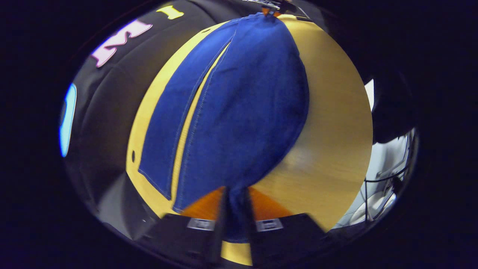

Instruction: Grasp the waist and the cuffs of the jeans and fold them to make the two legs overlap; first hold the waist and fold one-third of the jeans toward the cuffs, then hold the cuffs and fold the remaining one-third in the same direction to finish folding.

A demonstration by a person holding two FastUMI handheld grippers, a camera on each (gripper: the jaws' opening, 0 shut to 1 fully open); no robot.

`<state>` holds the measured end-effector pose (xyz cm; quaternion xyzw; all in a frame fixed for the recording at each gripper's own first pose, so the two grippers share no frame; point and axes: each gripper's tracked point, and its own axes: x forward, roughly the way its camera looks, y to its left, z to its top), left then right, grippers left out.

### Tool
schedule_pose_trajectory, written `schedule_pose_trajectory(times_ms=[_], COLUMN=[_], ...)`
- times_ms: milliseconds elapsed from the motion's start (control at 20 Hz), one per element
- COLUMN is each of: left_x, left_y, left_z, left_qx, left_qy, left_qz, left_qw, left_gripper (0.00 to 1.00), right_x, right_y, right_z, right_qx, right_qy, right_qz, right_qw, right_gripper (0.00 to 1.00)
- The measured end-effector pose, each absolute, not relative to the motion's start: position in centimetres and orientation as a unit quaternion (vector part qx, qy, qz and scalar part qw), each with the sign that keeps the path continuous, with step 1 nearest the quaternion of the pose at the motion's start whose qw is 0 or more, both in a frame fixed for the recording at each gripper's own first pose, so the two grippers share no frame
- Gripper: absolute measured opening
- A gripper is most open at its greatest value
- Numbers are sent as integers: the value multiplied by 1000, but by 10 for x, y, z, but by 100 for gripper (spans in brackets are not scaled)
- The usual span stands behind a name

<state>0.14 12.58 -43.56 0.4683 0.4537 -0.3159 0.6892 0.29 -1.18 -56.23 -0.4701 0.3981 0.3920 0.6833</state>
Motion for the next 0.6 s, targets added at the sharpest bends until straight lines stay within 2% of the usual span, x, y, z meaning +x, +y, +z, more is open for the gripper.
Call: schedule_pose_trajectory(times_ms=[50,150,300,450,600], left_x=[6,6,10,37,64], left_y=[127,127,123,120,120], left_z=[-439,-439,-430,-397,-367], left_qx=[462,435,359,343,302], left_qy=[457,481,525,507,518], left_qz=[-310,-310,-303,-298,-295], left_qw=[694,695,710,733,744], left_gripper=[11,6,6,6,6], right_x=[5,5,12,34,60], right_y=[-8,-13,-14,-6,-3], right_z=[-563,-562,-551,-523,-496], right_qx=[-447,-414,-371,-315,-237], right_qy=[415,438,477,492,505], right_qz=[390,391,357,311,278], right_qw=[690,696,712,749,782], right_gripper=[20,10,10,10,10])
